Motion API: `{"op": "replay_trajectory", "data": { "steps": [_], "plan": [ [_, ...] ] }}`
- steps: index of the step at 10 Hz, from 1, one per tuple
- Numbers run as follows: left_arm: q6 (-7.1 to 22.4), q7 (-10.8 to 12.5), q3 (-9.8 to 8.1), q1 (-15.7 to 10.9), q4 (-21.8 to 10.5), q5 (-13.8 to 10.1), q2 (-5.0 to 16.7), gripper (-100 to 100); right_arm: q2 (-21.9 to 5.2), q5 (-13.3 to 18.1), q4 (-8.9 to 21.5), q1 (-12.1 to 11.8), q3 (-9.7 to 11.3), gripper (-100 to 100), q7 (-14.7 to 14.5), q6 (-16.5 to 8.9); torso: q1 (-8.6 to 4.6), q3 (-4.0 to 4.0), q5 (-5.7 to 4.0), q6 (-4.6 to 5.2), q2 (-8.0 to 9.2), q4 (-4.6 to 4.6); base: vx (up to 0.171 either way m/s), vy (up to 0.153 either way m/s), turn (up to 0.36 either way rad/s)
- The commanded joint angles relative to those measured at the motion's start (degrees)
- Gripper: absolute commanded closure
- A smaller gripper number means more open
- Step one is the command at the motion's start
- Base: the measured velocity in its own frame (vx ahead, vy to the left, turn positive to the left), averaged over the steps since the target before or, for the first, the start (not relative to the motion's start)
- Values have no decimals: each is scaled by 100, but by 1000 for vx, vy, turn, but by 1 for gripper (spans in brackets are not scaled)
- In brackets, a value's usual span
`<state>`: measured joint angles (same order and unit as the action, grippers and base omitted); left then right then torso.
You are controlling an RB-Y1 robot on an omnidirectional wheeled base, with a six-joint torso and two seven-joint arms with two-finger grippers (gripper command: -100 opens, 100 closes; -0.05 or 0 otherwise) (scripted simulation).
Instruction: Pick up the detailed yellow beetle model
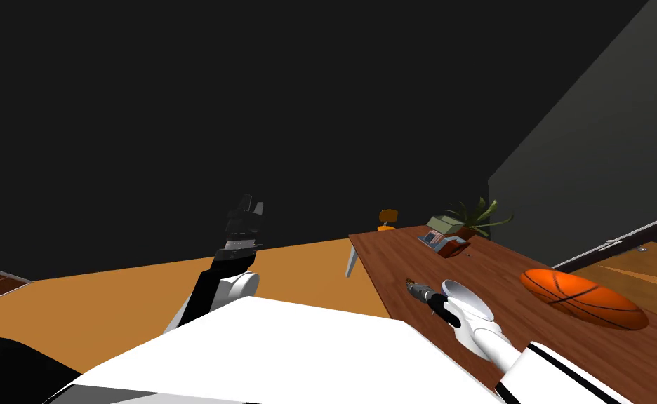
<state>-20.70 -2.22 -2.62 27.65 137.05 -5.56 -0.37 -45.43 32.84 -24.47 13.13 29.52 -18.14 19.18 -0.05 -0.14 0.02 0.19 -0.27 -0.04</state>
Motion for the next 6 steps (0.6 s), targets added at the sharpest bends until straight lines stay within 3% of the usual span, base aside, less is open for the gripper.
{"op": "replay_trajectory", "data": {
  "steps": [1,3,4,5,6],
  "plan": [
    [0,0,0,0,0,0,0,0,-45,286,-178,-5,8,100,111,90,0,0,0,0,0,0,99,68,-313],
    [0,0,1,-1,0,0,0,0,-45,297,-178,-5,8,100,111,90,11,-4,0,-11,-6,-1,48,37,-75],
    [0,0,1,-2,0,0,0,0,-49,494,-211,34,-5,100,151,185,2,2,-1,-16,4,3,51,22,-214],
    [0,0,0,0,0,0,0,0,-51,398,-204,19,1,100,132,145,0,2,2,-1,3,0,29,18,-72],
    [0,0,1,-2,0,0,0,0,-57,414,-210,14,2,0,144,154,-3,5,-1,-11,9,2,0,0,0]
  ]
}}
